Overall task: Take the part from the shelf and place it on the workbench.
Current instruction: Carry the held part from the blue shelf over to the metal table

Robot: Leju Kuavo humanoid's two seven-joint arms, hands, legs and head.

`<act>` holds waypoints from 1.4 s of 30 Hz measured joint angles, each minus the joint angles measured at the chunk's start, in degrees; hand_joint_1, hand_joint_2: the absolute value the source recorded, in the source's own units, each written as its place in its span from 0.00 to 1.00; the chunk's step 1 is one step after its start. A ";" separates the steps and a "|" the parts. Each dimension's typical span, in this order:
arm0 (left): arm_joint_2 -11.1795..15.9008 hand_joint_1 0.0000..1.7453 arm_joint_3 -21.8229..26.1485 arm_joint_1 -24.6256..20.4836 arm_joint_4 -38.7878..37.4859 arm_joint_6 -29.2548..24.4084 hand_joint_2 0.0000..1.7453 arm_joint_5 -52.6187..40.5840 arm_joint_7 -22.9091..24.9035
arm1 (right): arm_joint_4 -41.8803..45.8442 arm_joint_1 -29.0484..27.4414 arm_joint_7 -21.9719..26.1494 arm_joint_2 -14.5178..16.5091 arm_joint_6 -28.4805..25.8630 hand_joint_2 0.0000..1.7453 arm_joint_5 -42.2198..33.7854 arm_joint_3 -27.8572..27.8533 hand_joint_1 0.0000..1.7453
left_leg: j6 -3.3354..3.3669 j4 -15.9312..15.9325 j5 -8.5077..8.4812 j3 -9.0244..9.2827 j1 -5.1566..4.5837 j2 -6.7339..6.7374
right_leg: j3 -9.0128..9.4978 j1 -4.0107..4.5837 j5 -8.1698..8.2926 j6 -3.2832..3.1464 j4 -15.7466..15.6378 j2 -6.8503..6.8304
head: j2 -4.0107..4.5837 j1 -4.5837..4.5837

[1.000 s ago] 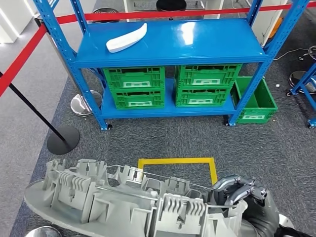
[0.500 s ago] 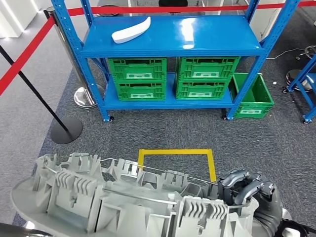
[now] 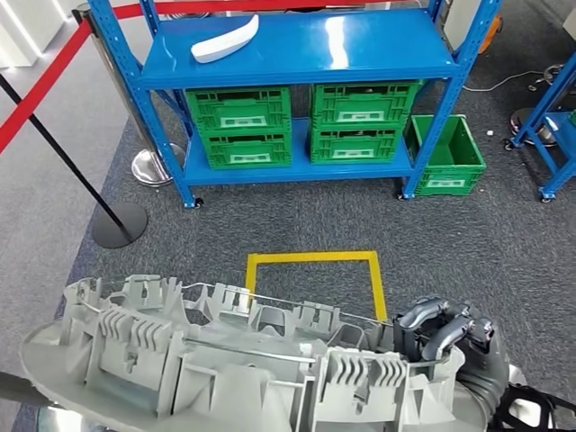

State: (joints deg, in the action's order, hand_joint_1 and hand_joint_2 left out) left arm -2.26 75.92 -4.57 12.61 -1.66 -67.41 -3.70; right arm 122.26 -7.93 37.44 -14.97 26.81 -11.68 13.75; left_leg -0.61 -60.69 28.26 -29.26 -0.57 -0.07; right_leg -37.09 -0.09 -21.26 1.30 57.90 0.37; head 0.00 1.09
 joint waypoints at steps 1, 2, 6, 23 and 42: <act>0.09 0.00 0.00 -0.17 0.00 0.00 0.00 0.00 0.01 | -0.01 0.14 0.00 0.00 -0.01 1.00 0.01 0.01 1.00 | 0.23 3.34 0.72 2.08 -0.15 -0.03 | -0.34 0.03 0.65 0.21 -0.09 -0.06 | 0.00 -0.02; 0.16 0.00 0.00 -0.31 0.00 0.00 0.00 -0.01 0.01 | -0.03 0.27 -0.02 0.00 -0.02 1.00 0.02 0.02 1.00 | 0.38 5.48 1.26 3.14 -0.31 -0.06 | -0.59 0.01 1.36 0.49 -0.31 -0.15 | 0.00 -0.01; 0.23 0.00 0.02 -0.12 0.00 0.14 0.00 -0.13 -0.19 | -0.28 0.46 0.17 0.01 -0.05 1.00 0.03 0.10 1.00 | 1.47 6.72 -1.13 1.38 -0.23 0.15 | -1.93 -0.22 0.26 1.73 0.56 -0.11 | 0.00 -0.11; 0.49 0.00 -0.03 -0.13 0.00 0.96 0.00 -1.07 -2.42 | -0.32 1.62 0.78 0.15 -1.85 1.00 1.76 0.75 1.00 | -1.28 -0.78 -1.54 -9.96 0.04 0.05 | 7.66 -0.23 -5.15 -0.91 -2.09 -0.32 | 0.00 -0.04; 0.59 0.00 -0.07 -0.06 0.00 1.46 0.00 -1.28 -1.89 | 2.15 -0.25 2.25 1.74 -7.17 1.00 7.00 3.12 1.00 | 1.47 6.30 -4.27 -2.51 0.22 0.32 | -3.44 -0.54 -9.27 2.10 16.70 -0.46 | 0.00 -0.54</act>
State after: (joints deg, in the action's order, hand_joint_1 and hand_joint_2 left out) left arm -1.67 75.85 -4.64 12.61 -0.20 -68.69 -5.60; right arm 124.41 -8.18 39.69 -13.23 19.64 -4.68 16.87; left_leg 0.87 -54.39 23.99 -31.77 -0.35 0.25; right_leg -40.53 -0.63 -30.53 3.40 74.60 -0.09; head 0.00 0.55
